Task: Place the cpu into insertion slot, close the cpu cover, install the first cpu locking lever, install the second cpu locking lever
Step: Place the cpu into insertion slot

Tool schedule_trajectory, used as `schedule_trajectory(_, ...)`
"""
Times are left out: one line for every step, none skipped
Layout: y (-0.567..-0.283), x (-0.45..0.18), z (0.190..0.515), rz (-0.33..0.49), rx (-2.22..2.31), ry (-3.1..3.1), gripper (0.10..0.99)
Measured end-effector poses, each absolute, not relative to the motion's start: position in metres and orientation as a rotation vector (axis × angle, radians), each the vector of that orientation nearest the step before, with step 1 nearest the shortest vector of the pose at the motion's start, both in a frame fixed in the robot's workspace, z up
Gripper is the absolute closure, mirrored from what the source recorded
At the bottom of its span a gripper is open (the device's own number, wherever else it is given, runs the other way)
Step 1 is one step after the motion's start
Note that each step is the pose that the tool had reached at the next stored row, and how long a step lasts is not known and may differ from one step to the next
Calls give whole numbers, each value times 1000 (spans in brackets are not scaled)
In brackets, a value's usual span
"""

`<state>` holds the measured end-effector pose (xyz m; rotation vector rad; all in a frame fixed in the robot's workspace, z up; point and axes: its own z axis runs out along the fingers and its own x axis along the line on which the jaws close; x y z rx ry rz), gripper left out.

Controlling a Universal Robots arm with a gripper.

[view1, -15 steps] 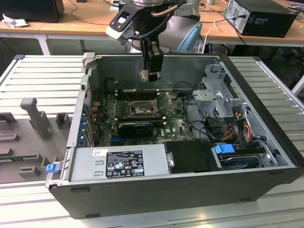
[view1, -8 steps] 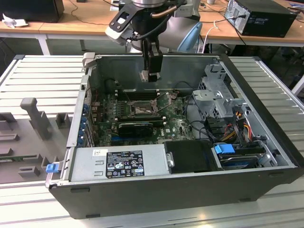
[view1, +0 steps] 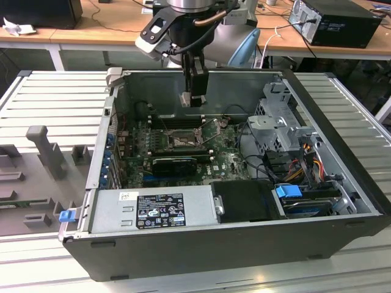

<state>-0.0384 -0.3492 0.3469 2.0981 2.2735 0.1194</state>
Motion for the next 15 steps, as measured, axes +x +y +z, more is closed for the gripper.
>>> schedule_trajectory(-349, -38, 347, 120, 2099, 2273, 557)
schedule_trajectory(-349, -38, 346, 119, 2100, 2272, 557)
schedule_trajectory(-349, -38, 346, 119, 2100, 2272, 557)
schedule_trajectory(-349, -38, 346, 119, 2100, 2271, 557)
schedule_trajectory(-349, -38, 345, 119, 2101, 2270, 557)
schedule_trajectory(-349, -38, 345, 119, 2102, 2270, 557)
schedule_trajectory(-349, -38, 345, 119, 2102, 2270, 557)
schedule_trajectory(-349, -38, 345, 119, 2103, 2269, 557)
schedule_trajectory(-349, -38, 344, 119, 2103, 2269, 557)
schedule_trajectory(-349, -38, 344, 119, 2103, 2269, 557)
schedule_trajectory(-349, -38, 344, 119, 2104, 2268, 557)
schedule_trajectory(-349, -38, 344, 119, 2104, 2267, 557)
schedule_trajectory(-349, -38, 344, 119, 2105, 2267, 557)
schedule_trajectory(-349, -38, 344, 119, 2105, 2267, 557)
schedule_trajectory(-349, -38, 343, 119, 2106, 2266, 557)
